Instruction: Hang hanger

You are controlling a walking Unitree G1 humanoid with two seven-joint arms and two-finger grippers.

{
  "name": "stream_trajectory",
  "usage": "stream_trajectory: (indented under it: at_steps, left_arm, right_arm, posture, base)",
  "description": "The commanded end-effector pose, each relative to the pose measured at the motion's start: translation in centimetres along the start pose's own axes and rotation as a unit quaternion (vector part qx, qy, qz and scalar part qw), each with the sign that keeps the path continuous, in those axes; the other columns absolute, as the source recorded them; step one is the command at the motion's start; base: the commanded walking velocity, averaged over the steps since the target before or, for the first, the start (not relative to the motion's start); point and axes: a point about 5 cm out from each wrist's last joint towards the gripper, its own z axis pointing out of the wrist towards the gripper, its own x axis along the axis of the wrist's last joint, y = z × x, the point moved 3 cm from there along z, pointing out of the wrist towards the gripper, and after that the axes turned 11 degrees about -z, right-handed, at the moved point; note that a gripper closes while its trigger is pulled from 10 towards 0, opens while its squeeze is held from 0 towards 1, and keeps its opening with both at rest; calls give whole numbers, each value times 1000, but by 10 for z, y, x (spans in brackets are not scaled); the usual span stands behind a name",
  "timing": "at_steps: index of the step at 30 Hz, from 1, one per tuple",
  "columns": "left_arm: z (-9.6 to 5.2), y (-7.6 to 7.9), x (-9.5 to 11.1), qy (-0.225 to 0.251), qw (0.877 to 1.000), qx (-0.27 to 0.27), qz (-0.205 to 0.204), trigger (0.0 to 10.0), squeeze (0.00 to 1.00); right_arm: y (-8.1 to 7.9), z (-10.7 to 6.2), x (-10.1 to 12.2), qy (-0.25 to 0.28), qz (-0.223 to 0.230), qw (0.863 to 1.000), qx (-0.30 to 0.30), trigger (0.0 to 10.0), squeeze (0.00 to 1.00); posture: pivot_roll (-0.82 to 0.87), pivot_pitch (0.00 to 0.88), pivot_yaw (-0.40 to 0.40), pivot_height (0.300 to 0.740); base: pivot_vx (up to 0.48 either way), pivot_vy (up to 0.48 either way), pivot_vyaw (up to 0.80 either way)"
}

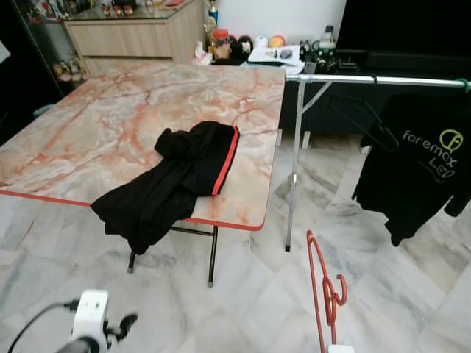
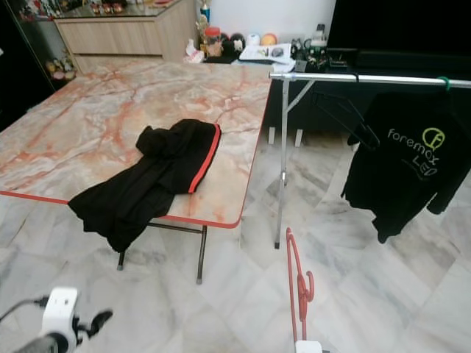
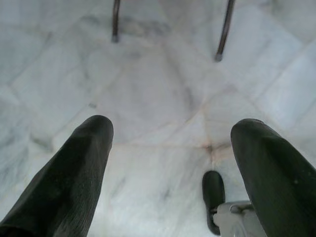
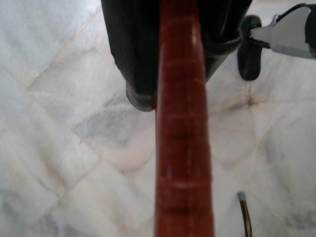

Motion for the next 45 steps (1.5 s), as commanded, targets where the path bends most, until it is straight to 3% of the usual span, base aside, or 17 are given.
stream_trajectory:
  at_steps: [1,6,15,23,30,45]
  left_arm:
    - [1,0,-2,-6,1000,7,17,10000,0]
    - [1,7,-20,-36,998,8,48,10000,0]
    - [-5,4,-41,-57,997,26,44,10000,0]
    - [-6,4,-44,-60,997,28,37,10000,0]
    - [-8,5,-50,-65,997,25,38,10000,0]
    - [-6,8,-47,-54,998,23,30,10000,0]
  right_arm:
    - [-1,0,1,-2,8,1000,0,10000,0]
    - [4,4,15,21,12,1000,-8,10000,0]
    - [5,3,12,19,17,1000,-10,10000,0]
    - [8,2,7,14,22,1000,-16,10000,0]
    - [8,0,2,10,20,1000,-16,10000,0]
    - [10,2,12,20,24,999,-19,10000,0]
  posture:
    - [39,0,60,740]
    - [2,10,66,740]
    - [10,42,51,740]
    - [3,62,53,740]
    - [0,0,59,740]
    - [-2,28,50,740]
  base:
    - [0,0,0]
    - [0,-287,0]
    - [0,-465,0]
    - [0,-469,0]
    - [0,-472,0]
    - [0,-472,0]
